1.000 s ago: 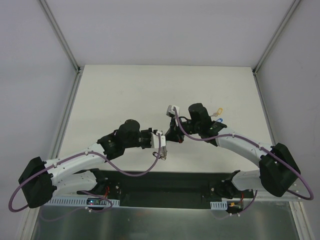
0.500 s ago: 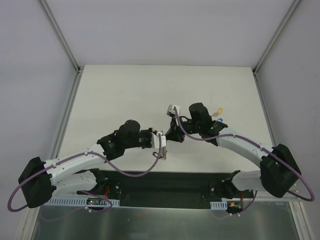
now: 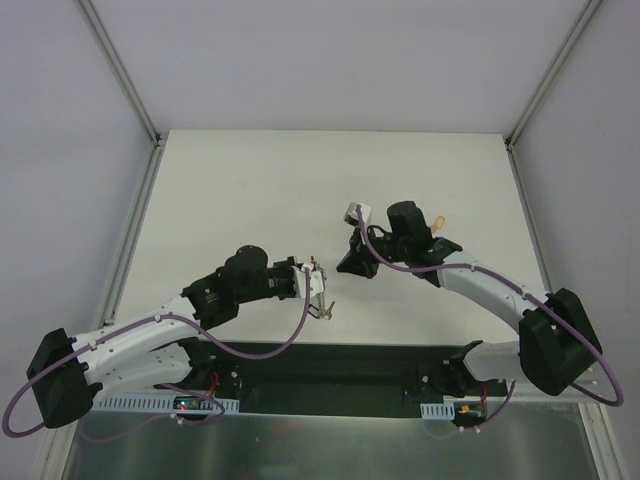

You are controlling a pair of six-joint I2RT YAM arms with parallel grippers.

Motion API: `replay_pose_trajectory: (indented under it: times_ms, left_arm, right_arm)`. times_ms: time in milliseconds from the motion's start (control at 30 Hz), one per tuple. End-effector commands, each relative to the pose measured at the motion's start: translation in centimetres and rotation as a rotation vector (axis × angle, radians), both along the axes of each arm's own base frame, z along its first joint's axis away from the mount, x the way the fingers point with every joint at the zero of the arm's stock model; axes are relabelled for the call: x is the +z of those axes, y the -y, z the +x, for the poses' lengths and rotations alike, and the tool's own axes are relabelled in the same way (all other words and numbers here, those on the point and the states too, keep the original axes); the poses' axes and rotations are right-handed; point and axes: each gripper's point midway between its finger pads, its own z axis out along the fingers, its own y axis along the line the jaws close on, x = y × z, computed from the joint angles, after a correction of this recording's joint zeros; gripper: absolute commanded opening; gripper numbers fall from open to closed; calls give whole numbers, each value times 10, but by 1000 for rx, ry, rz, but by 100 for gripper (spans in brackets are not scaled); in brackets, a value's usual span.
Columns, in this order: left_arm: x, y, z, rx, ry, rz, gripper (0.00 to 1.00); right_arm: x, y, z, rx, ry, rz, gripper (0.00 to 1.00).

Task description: Put the keys on the keyring

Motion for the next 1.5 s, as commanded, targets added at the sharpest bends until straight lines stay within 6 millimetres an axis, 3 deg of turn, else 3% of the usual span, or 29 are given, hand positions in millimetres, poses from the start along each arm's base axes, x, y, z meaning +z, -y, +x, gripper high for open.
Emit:
replay_pose_trajectory:
  times_ms: [0,100,133,233,400,700,1033,1367,1467]
  left_arm:
    - [20,3,1,20,31,-93,0]
    - [18,4,1,20,25,-98,0]
    - [18,4,0,18,22,-100,0]
    - [19,7,-3,-2,14,-112,0]
    - [24,12,-9,-34,-2,-145,0]
    - [30,19,-14,-73,-21,-169,0]
    - [33,20,-14,-69,-26,-181,0]
    - [33,21,-15,-73,-34,-183,0]
    - [35,21,-16,-78,-35,-190,0]
  right_arm:
    - [5,-2,3,16,18,6,1]
    - [11,-5,-2,45,28,43,8]
    - [19,-7,-5,64,47,84,18]
    - [31,-12,-12,110,75,151,30]
    - [32,-16,-15,140,71,178,34]
    - [40,-18,-21,173,85,213,35]
    - [43,-20,-31,222,88,229,27]
    - [44,-22,-35,243,99,235,26]
    - [44,-22,-35,246,100,234,12]
